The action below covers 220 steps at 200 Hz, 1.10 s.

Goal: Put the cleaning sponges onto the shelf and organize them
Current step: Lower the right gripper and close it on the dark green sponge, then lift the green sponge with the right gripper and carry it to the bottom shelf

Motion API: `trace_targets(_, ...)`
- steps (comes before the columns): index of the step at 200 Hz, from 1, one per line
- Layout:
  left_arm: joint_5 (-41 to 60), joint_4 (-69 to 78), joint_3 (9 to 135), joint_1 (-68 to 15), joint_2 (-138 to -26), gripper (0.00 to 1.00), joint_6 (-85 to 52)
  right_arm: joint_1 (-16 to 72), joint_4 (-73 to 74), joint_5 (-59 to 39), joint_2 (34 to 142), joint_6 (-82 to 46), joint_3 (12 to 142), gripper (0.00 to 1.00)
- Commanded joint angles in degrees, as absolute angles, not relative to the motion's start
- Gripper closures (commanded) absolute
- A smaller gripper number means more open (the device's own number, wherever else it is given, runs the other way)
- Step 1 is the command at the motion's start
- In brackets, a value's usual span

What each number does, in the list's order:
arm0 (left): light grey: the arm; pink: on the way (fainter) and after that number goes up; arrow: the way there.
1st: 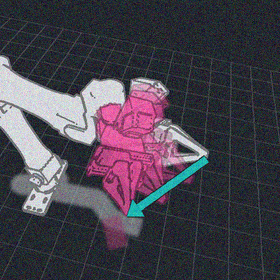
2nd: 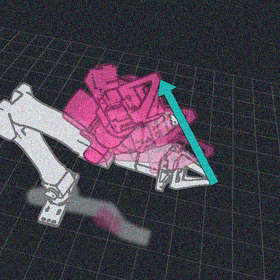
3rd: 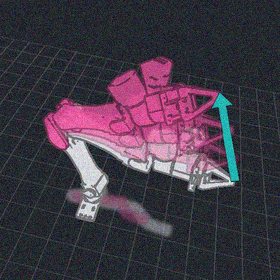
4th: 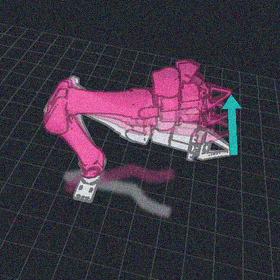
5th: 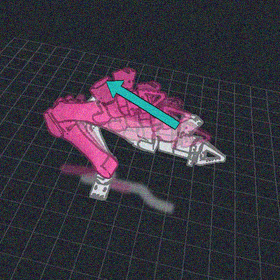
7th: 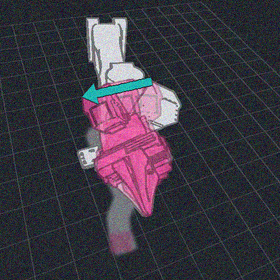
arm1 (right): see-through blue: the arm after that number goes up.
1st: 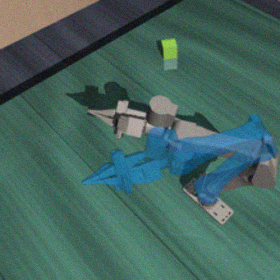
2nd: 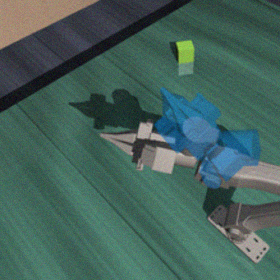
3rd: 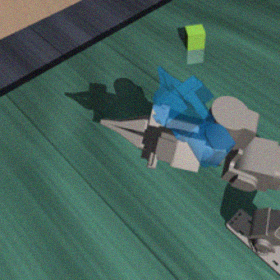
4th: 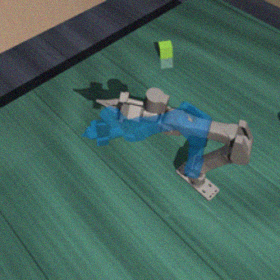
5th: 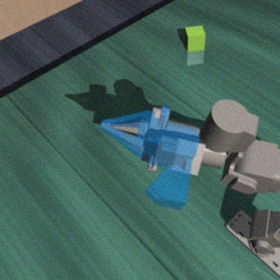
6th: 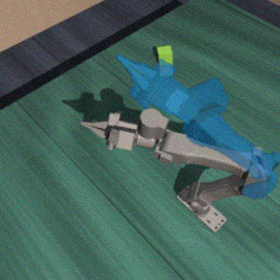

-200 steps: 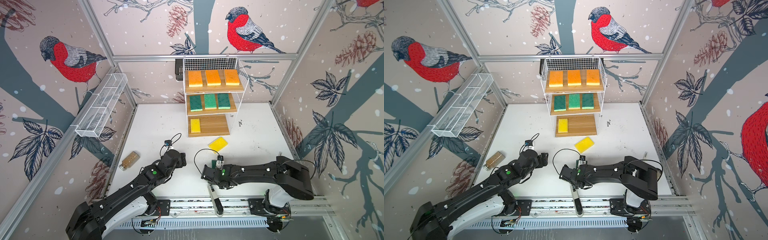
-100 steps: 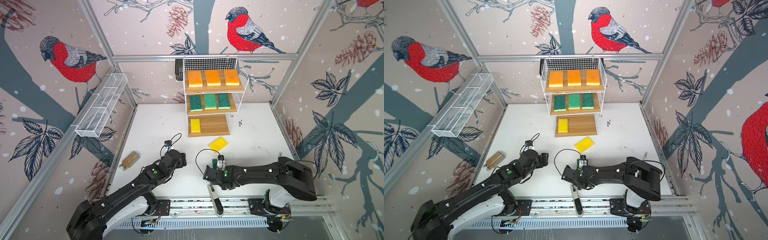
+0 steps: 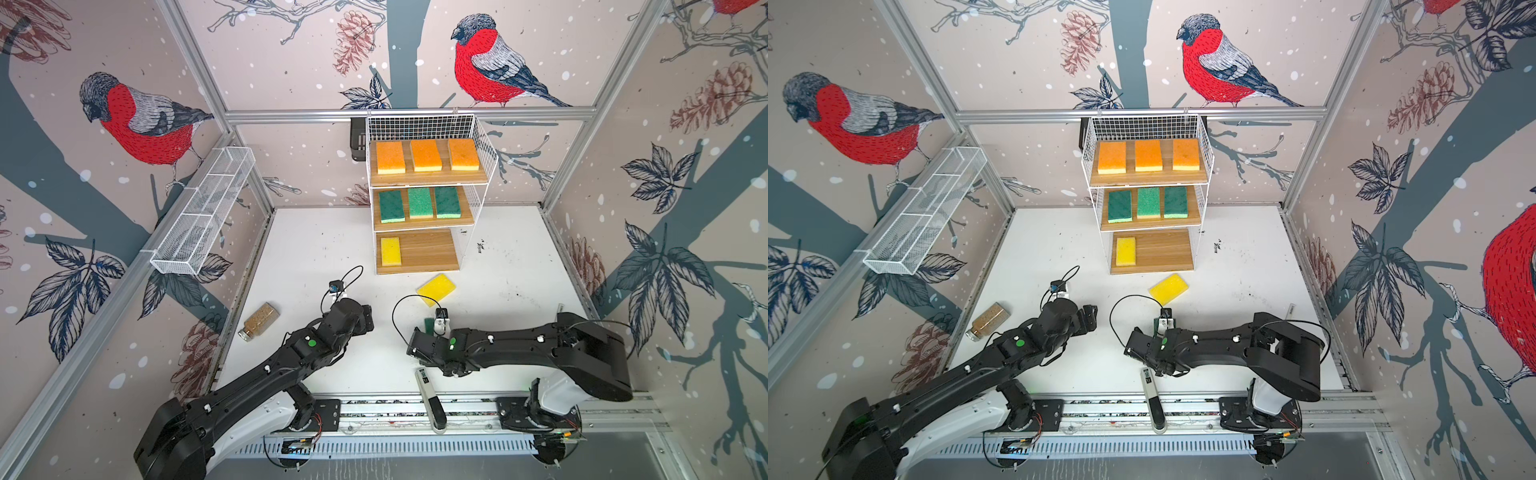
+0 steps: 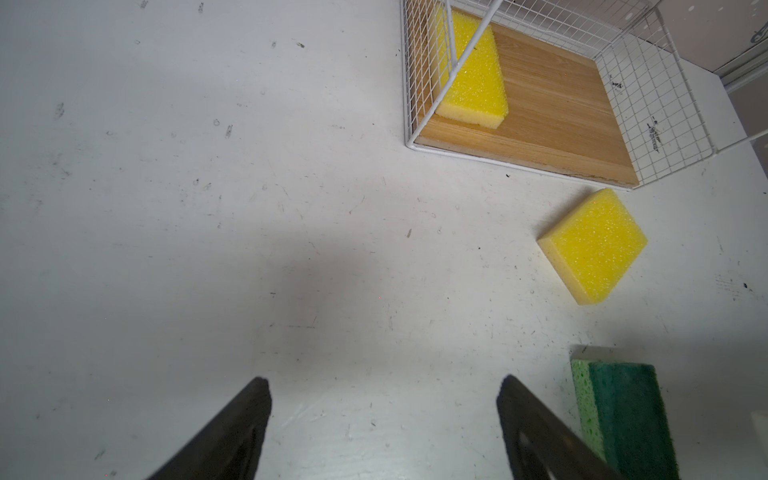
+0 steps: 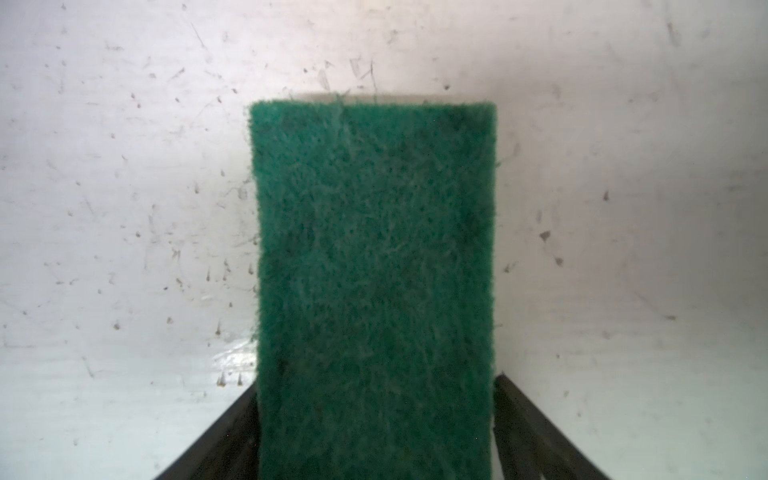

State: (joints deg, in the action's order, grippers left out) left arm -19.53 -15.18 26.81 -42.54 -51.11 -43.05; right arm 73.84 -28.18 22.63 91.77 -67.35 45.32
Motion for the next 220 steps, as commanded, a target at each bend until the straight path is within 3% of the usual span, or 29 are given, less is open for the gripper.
trace_targets(1, -19.34, -13.52, 26.69, -42.46, -51.52, 0.14, -43.24, 73.35, -28.83, 20.22, 92.22, -66.92, 44.85, 0.21)
trace_targets(77, -19.32, -13.70, 26.80, -42.46, -51.11, 0.14, -43.24, 73.32, -29.38, 21.21, 90.59, -67.01, 44.40, 0.27)
trace_targets(141, -21.18, -14.28, 27.84, -42.46, -50.79, 0.14, -42.72, 71.98, -26.31, 27.16, 87.39, -58.19, 46.41, 0.31)
trace_targets(220, -22.94, -12.90, 28.64, -42.16, -52.30, 0.14, -41.33, 60.82, -13.94, 27.44, 83.94, -44.69, 47.00, 0.31)
